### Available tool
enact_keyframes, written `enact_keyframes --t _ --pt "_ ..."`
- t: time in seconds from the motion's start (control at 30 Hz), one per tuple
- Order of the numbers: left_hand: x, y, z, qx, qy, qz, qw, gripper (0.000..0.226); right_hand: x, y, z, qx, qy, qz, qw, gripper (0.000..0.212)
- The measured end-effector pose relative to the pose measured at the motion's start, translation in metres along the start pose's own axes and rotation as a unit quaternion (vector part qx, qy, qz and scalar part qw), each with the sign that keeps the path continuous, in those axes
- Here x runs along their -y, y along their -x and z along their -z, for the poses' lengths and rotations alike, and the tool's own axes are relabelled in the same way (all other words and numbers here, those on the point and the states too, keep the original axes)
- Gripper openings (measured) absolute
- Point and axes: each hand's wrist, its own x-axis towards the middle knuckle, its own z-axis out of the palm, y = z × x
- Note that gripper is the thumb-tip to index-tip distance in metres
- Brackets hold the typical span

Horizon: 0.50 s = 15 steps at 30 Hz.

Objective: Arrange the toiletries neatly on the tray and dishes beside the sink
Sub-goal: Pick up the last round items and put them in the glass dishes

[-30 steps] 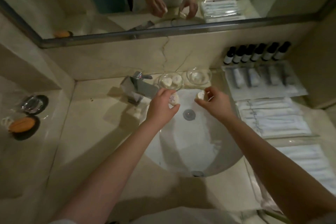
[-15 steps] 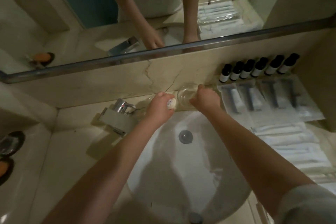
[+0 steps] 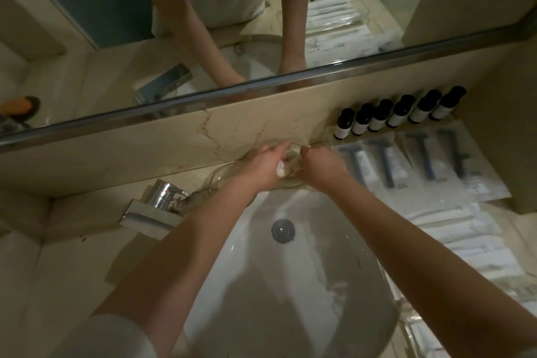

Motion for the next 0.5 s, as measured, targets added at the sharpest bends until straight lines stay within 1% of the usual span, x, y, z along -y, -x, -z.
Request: enact_keyframes --t 0.1,0.17,0.23,0.3,0.37,0.5 --pt "0.002 0.000 -0.004 -0.012 0.008 -0.007 1.000 0.077 0.001 -0.002 -0.001 0.002 -0.007 -0.006 1.000 0.038" --pt "0.002 0.003 -0.006 -0.064 -0.006 -0.006 0.998 0.073 0.000 -0.003 -0.002 0.009 -0.023 -0.009 1.000 0.039" --pt "0.001 0.006 -0.009 -0.114 -0.031 0.017 0.993 0.069 0.000 -0.005 -0.003 0.015 -0.033 -0.006 0.999 0.043" --pt "-0.002 0.007 -0.014 -0.116 -0.050 0.050 0.991 0.066 -0.001 -0.007 -0.002 0.020 -0.039 0.001 0.999 0.044" --pt "-0.007 0.006 -0.019 -0.110 -0.067 0.077 0.989 0.064 -0.001 -0.008 -0.002 0.021 -0.048 0.004 0.999 0.040" --pt "-0.010 0.002 -0.021 -0.131 -0.055 0.098 0.985 0.053 -0.003 -0.010 -0.003 0.012 -0.043 0.004 0.999 0.031"
